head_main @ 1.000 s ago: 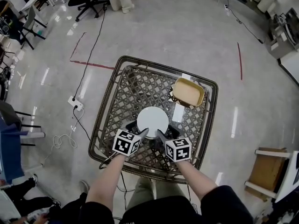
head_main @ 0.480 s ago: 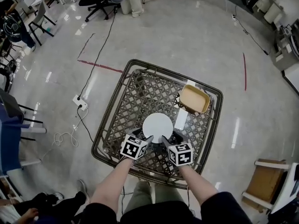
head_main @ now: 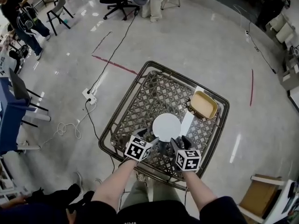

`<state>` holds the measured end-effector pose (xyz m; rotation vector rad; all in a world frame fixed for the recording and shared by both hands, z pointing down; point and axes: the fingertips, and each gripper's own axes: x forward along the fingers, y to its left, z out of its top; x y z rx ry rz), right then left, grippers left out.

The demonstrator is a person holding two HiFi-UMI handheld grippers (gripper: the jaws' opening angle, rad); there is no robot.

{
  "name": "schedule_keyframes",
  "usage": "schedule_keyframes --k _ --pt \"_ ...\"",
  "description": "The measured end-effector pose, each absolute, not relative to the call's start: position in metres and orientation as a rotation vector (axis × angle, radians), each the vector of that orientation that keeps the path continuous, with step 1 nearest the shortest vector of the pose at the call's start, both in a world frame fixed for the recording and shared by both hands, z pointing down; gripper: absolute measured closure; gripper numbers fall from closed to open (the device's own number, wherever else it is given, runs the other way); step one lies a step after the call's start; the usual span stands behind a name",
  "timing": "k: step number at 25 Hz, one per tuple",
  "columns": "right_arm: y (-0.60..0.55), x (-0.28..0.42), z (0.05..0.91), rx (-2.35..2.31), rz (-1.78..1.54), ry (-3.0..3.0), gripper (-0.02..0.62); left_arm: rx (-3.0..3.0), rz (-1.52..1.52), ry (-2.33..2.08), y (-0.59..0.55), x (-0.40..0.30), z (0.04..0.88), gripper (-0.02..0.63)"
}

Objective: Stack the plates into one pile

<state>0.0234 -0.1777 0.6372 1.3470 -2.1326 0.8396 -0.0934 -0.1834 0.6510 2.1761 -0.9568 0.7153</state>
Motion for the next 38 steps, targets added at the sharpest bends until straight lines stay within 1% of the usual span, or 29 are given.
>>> schedule_keyframes --k 11,18,22,25,31,38 --pt "-0.13 0.006 0.603 1.405 0.821 -2.214 0.36 2.237 0.577 -1.051 -0.126 -0.117 0.608 0.321" --pt "-0.095 -0.005 0.574 1.431 0.785 -2.279 0.371 2.329 0.488 -1.073 -0.084 -0.12 0.568 0.324" --pt "-0.072 -0.009 0.561 1.453 0.768 -2.315 0.379 2.396 0.459 -1.106 -0.061 -0.125 0.546 0.377" --pt "-0.055 -0.013 0.548 1.459 0.748 -2.341 0.391 2.441 0.436 -1.13 -0.044 -0.129 0.53 0.44" --pt "-0.021 -0.02 0.51 1.431 0.699 -2.428 0.45 2.492 0.374 -1.198 -0.013 -0.134 0.493 0.561" --pt "0.019 -0.031 0.481 1.32 0.627 -2.523 0.557 2.476 0.304 -1.303 0.032 -0.139 0.466 0.58"
